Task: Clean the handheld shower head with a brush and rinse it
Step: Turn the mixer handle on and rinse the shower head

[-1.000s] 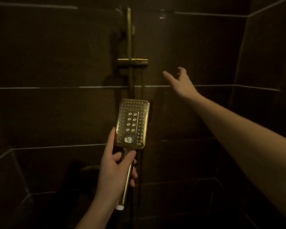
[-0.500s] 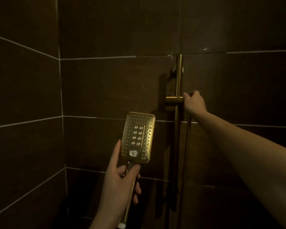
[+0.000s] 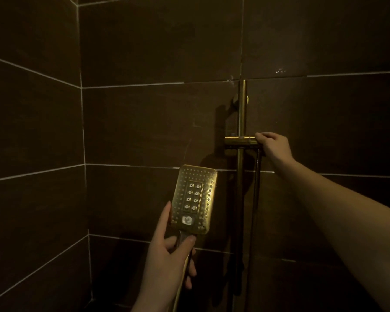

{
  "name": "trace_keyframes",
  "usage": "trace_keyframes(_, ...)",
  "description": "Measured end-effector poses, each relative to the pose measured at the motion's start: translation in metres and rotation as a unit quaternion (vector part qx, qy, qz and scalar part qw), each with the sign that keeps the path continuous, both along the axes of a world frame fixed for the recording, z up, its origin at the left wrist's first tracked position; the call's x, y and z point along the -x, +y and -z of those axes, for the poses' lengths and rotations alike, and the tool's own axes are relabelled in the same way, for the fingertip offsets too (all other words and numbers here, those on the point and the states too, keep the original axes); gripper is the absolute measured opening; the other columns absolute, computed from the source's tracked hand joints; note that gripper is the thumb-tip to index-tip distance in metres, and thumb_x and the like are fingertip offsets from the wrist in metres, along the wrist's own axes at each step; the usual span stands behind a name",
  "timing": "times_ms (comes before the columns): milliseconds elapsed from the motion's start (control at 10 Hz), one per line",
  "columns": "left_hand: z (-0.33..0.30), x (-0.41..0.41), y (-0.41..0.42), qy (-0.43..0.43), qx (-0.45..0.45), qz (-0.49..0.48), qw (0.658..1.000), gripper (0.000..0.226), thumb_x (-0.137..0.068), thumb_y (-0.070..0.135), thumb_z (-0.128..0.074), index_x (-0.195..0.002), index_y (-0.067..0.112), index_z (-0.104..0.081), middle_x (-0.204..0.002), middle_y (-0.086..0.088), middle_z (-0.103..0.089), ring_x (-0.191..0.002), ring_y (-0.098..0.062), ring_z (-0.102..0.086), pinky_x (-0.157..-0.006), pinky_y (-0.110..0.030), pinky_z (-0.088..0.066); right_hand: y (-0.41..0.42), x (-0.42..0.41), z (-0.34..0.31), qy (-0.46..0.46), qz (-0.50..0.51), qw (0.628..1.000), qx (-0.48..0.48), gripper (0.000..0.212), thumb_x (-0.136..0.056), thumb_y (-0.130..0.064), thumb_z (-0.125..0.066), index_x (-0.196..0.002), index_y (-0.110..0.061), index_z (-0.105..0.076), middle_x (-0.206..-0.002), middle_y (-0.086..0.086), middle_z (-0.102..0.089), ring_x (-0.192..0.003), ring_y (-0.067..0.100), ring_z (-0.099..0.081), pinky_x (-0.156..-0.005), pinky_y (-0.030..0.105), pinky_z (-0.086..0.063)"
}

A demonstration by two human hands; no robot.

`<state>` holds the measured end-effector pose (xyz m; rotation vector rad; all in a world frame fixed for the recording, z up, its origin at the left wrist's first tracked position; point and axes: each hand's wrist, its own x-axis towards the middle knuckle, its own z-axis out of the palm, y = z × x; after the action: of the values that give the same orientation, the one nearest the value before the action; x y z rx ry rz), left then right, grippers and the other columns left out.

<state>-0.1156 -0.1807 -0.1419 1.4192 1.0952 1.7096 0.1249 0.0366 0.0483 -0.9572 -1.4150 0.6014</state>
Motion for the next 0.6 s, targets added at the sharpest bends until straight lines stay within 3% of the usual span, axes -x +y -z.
trace_keyframes(200,0.001,0.003,0.000,0.007,-0.005,-0.010,1.000,0.096,-0.093,0.015,-0.073,-0.118,0.094,-0.025,-0.075,-0.010,-0.075,-0.054,-0.028,-0.068,-0.044,-0.035,-0.053,-0.001,0.003,-0.010,0.004,0.007,1.000,0.015,0.025,-0.096,-0.029,-0.060,-0.114,-0.014,-0.069,-0.099,-0.002,-0.066,-0.100,0.016,-0.061,-0.099,0.040,-0.047)
trace_keyframes(300,0.006,0.006,-0.002,0.006,-0.003,-0.014,1.000,0.095,-0.093,0.013,-0.073,-0.121,0.092,-0.027,-0.074,-0.011,-0.074,-0.052,-0.029,-0.066,-0.043,-0.034,-0.052,0.000,0.004,-0.018,-0.006,0.034,0.999,0.028,0.022,-0.097,-0.029,-0.060,-0.108,-0.013,-0.070,-0.090,-0.005,-0.063,-0.084,0.009,-0.057,-0.083,0.031,-0.046)
trace_keyframes(400,0.011,0.010,-0.006,0.006,-0.002,-0.017,1.000,0.094,-0.094,0.012,-0.072,-0.120,0.091,-0.029,-0.075,-0.014,-0.073,-0.052,-0.031,-0.066,-0.042,-0.033,-0.052,0.003,0.002,-0.026,-0.039,0.050,0.997,0.043,0.021,-0.097,-0.034,-0.059,-0.099,-0.016,-0.069,-0.090,-0.001,-0.064,-0.080,0.009,-0.058,-0.066,0.025,-0.043)
trace_keyframes(500,0.018,0.018,-0.011,0.004,0.006,-0.028,1.000,0.094,-0.094,0.013,-0.072,-0.122,0.090,-0.028,-0.077,-0.014,-0.074,-0.054,-0.030,-0.067,-0.042,-0.033,-0.052,0.005,0.006,-0.030,-0.077,0.053,0.995,0.021,0.027,-0.100,-0.038,-0.052,-0.110,-0.016,-0.065,-0.098,0.002,-0.066,-0.087,0.012,-0.062,-0.066,0.027,-0.045)
trace_keyframes(600,0.025,0.025,-0.016,-0.005,0.015,-0.040,0.999,0.093,-0.095,0.014,-0.072,-0.125,0.089,-0.026,-0.077,-0.013,-0.074,-0.054,-0.029,-0.067,-0.043,-0.033,-0.052,0.000,0.005,-0.043,-0.006,0.063,0.997,-0.037,0.022,-0.103,-0.037,-0.045,-0.111,-0.023,-0.059,-0.103,-0.002,-0.065,-0.094,0.013,-0.063,-0.073,0.030,-0.050)
